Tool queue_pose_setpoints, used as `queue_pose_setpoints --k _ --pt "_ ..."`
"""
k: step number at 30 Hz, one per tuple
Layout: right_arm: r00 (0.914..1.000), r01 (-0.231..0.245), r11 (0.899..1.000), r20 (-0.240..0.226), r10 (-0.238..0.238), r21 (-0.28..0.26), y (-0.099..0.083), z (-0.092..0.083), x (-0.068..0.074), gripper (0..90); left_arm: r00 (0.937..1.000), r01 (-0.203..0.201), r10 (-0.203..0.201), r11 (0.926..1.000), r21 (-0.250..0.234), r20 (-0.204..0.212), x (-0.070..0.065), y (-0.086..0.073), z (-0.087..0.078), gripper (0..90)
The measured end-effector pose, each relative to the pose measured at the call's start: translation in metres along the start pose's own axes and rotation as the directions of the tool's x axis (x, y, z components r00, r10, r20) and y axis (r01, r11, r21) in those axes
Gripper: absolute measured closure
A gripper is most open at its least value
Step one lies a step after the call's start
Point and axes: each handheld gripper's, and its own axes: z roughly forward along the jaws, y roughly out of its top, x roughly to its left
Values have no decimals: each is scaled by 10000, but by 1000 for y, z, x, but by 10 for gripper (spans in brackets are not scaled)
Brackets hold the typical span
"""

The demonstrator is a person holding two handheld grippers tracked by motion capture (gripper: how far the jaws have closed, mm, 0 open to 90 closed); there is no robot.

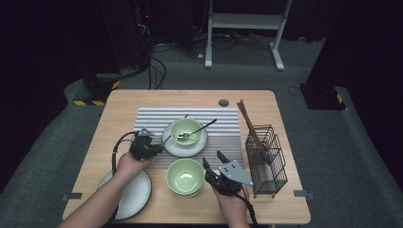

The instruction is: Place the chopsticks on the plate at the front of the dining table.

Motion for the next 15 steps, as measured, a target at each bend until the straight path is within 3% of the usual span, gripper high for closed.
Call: queue_pose_setpoints --k 15 --pt "10000 -62 9999 -15 62 81 -2 1 0 447 9995 -272 275 9994 -193 179 -7 -1 -5 739"
